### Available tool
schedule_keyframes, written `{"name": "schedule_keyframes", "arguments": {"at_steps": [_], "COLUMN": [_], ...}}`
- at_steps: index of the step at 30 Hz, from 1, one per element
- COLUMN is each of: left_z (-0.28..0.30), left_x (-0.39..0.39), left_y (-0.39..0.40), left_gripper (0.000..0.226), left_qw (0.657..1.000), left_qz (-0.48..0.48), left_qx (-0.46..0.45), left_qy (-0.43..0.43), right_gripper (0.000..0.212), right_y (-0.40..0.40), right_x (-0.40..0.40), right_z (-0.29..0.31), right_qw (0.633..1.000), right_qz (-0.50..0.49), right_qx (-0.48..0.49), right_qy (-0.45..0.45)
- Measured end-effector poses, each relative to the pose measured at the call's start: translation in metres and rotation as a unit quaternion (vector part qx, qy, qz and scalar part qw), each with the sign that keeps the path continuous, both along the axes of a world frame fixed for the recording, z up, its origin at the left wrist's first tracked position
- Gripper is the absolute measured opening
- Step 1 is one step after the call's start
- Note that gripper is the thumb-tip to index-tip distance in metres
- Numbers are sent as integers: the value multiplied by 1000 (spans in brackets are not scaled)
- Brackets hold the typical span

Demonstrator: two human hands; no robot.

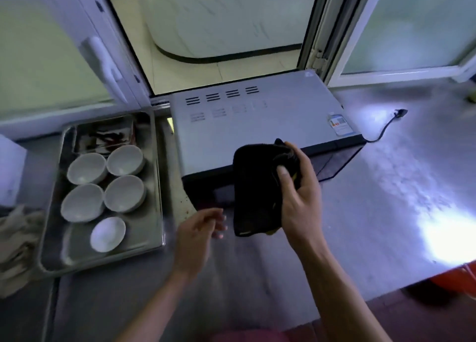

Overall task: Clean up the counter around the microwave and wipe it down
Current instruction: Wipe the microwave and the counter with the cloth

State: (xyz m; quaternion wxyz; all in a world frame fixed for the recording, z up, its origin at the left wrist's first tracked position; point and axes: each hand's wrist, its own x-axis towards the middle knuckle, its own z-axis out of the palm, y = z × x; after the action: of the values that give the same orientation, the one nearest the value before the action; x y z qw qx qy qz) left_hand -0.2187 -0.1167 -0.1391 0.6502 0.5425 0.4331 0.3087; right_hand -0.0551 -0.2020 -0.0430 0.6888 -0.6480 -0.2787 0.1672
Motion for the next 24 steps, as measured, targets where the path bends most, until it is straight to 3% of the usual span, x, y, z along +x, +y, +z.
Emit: {"name": "schedule_keyframes", "arguments": {"at_steps": [2,4,8,11,14,15,18,21,24], "left_z": [-10,-9,7,20,32,34,35,33,37], "left_x": [-15,-21,-32,-46,-57,-59,-56,-52,-52], "left_y": [-1,2,21,37,47,50,58,66,74], "left_gripper": [45,38,18,51,82,85,55,79,84], "left_qw": [997,992,986,963,946,941,932,924,910], "left_qz": [-36,-74,-17,-34,-31,-19,48,89,114], "left_qx": [-69,-98,-120,-137,-149,-154,-151,-173,-182], "left_qy": [3,-20,-111,-230,-286,-301,-325,-330,-354], "right_gripper": [37,37,38,39,40,40,41,42,44], "right_y": [17,32,59,75,88,92,105,118,132], "right_x": [-21,-42,-77,-93,-106,-111,-128,-141,-148], "right_z": [5,7,7,6,6,4,-5,-13,-13], "right_qw": [999,998,996,994,990,988,981,976,973], "right_qz": [37,64,90,113,135,141,162,177,186], "right_qx": [4,0,-5,-15,-39,-49,-86,-106,-118], "right_qy": [-4,-5,1,-5,-27,-41,-57,-66,-64]}}
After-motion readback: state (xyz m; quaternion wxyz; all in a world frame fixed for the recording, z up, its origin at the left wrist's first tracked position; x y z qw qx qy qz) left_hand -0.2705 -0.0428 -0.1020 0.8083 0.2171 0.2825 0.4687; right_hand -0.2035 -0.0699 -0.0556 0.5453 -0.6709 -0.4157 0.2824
